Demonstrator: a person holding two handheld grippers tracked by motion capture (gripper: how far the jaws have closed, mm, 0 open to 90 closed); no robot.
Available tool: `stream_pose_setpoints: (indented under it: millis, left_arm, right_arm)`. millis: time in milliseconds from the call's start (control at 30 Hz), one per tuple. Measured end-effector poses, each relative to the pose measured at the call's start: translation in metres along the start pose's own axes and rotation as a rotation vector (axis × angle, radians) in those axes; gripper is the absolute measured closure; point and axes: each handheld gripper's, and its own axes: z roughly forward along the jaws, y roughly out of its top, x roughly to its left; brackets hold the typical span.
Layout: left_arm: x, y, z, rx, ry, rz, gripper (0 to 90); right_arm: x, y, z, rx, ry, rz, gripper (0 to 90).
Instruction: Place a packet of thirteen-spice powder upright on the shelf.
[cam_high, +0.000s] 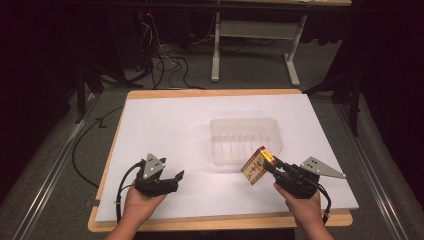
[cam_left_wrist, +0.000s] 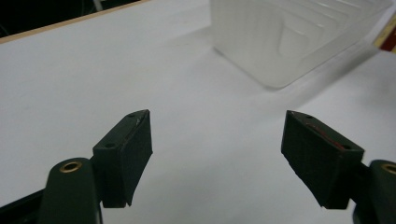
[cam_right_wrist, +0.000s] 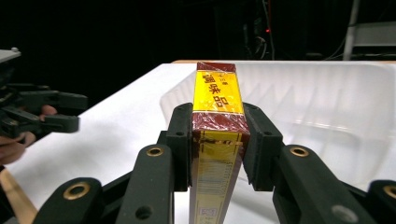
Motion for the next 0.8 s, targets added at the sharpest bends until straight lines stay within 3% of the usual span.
stream_pose_setpoints:
  millis: [100, 200, 333, 533, 800]
  left_arm:
    - [0.01, -0.01, -0.005, -0.023, 0.046, -0.033, 25.7]
    - [0.013, -0.012, -0.006, -0.028, 0.08, -0.026, 27.7]
    - [0.013, -0.011, -0.004, -0.033, 0.05, -0.055, 27.5]
    - [0.01, -0.009, 0.004, -0.011, 0.034, -0.029, 27.1]
    - [0.005, -0.009, 0.006, -0.014, 0.019, -0.03, 26.7]
  right_arm:
    - [-0.003, 0.0, -0.006, -0.004, -0.022, -0.002, 68.6]
    - [-0.007, -0.001, -0.01, -0.001, -0.05, -0.009, 68.7]
    - [-0.01, 0.001, -0.015, -0.007, -0.083, -0.023, 68.6]
    - [-0.018, 0.001, -0.021, -0.01, -0.107, -0.013, 68.7]
    - [-0.022, 0.004, -0.031, -0.035, -0.141, -0.024, 68.7]
